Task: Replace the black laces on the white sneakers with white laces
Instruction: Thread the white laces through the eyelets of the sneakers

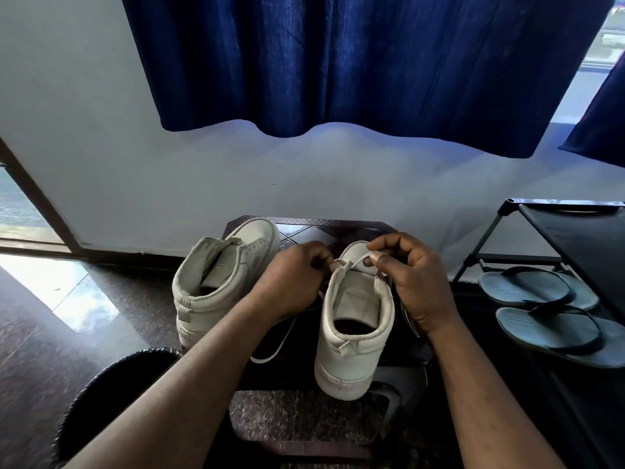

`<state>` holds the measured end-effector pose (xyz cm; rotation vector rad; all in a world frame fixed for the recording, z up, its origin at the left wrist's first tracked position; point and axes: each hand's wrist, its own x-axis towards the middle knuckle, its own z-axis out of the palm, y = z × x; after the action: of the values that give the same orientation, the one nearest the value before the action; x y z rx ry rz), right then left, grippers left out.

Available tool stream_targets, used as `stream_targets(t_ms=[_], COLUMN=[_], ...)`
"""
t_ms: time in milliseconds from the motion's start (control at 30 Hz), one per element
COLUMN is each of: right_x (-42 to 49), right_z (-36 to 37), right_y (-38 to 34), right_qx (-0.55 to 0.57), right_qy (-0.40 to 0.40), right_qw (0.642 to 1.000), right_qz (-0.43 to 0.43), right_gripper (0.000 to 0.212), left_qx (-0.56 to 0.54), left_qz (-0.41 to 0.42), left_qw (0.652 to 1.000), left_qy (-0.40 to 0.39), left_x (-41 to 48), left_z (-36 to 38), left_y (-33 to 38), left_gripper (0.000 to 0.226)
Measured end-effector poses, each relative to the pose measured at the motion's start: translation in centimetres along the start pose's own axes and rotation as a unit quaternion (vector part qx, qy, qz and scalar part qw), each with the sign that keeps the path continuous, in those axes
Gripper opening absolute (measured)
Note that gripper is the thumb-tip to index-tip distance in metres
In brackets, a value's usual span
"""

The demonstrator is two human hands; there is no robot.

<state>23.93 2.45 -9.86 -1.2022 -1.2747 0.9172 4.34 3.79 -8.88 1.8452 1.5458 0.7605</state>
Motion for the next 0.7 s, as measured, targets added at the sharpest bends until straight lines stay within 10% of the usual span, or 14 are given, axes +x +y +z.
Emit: stream_targets(t_ms=[700], right_x=[0.2], right_z=[-1.4], right_y=[-0.1], right_qx=[-0.041], right_qy=[0.034], right_qw=[0.998], right_qz=[0.013], right_gripper=[0.020], left_qx=[-0.103], left_qz=[-0.039], left_qw=[0.994], left_qy=[0.022], left_x=[-0.7], left_z=[-0.5], left_y=[0.7], left_gripper=[0.014])
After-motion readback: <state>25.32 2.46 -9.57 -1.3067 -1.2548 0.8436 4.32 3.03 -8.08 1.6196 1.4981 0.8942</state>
